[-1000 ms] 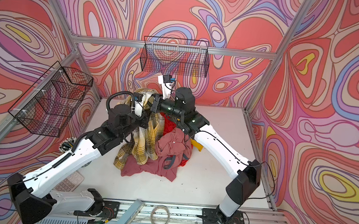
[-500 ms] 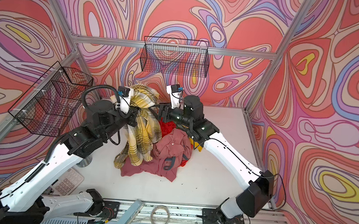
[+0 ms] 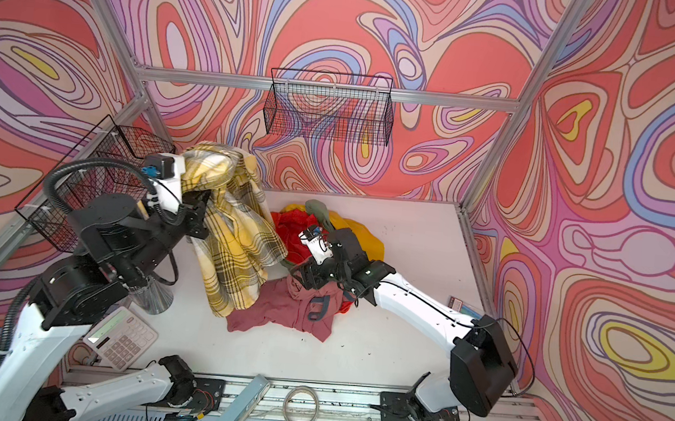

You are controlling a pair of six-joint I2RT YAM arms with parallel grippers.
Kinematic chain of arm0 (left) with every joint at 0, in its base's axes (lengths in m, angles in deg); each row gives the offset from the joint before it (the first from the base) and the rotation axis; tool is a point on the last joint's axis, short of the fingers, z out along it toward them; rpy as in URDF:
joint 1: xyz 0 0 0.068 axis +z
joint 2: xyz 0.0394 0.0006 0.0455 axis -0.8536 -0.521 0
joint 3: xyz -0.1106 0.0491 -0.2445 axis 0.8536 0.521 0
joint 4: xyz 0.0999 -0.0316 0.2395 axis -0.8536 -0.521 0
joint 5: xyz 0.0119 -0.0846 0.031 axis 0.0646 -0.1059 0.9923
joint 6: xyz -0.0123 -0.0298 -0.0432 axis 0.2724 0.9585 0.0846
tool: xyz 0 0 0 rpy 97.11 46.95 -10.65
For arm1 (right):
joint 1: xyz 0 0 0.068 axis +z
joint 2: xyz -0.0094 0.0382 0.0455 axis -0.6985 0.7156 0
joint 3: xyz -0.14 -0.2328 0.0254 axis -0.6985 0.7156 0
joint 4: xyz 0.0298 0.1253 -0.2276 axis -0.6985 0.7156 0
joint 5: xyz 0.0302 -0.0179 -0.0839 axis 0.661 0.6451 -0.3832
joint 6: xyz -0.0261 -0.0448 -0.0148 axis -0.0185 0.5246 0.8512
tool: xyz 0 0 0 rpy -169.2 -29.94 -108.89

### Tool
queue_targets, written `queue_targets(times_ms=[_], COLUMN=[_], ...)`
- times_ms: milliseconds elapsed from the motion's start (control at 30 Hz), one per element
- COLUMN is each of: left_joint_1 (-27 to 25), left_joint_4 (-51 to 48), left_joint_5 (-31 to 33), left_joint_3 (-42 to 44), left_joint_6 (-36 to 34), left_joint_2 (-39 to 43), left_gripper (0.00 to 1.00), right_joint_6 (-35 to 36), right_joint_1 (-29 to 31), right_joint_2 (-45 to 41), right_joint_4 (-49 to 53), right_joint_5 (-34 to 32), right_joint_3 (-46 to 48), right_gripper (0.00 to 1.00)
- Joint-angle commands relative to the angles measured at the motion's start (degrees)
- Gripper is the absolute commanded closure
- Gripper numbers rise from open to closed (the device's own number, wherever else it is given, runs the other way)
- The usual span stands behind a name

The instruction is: Pick out a specific cloth from the pile

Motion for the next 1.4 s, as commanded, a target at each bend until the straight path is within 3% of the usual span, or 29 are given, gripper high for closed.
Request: queue_targets(times_ms=[0,133,233,467,600,700,933,1367], left_joint_1=[0.19,0.19,0.21,0.26,0.19,0.19,0.19,2.64], left_joint_4=[-0.93,-1.65,-0.58,-0.05,0.31,0.72,2.46,2.08], left_joint_5=[5.93,6.33,7.54,9.63,10.02,10.79,14.02,18.23], left_joint_3=[-3.6,-5.21,-4.62,-4.76,-6.06,-6.5,-5.63,-3.62], left_joint_6=[-3.11,-4.13,-5.23,-7.04,-8.34,-9.57,-12.32,-13.19], left_joint_2=[0.21,-0.41,-0.1,-0.98,-1.74,-2.59,-5.31,-9.01], left_gripper=[1.0,1.0,1.0,1.0,1.0,1.0,1.0,1.0], right_joint_6=[7.7,13.01,14.03,13.04,8.29,3.39,-0.53,-7.62], right_joint_1=[4.65,11.6,13.65,13.93,11.25,7.22,0.99,-9.57], right_joint_2=[3.28,13.53,18.48,28.98,31.85,31.54,30.73,36.55], right_joint_4=[2.17,9.34,9.38,12.44,12.38,11.18,8.75,5.05], right_joint_5=[-2.39,-10.4,-12.81,-22.8,-26.04,-26.48,-27.39,-23.96], right_joint_3=[-2.29,-8.88,-10.54,-15.76,-15.25,-13.3,-11.68,-16.5], right_gripper=[0.24,0.33,0.37,0.6,0.72,0.74,0.73,0.71])
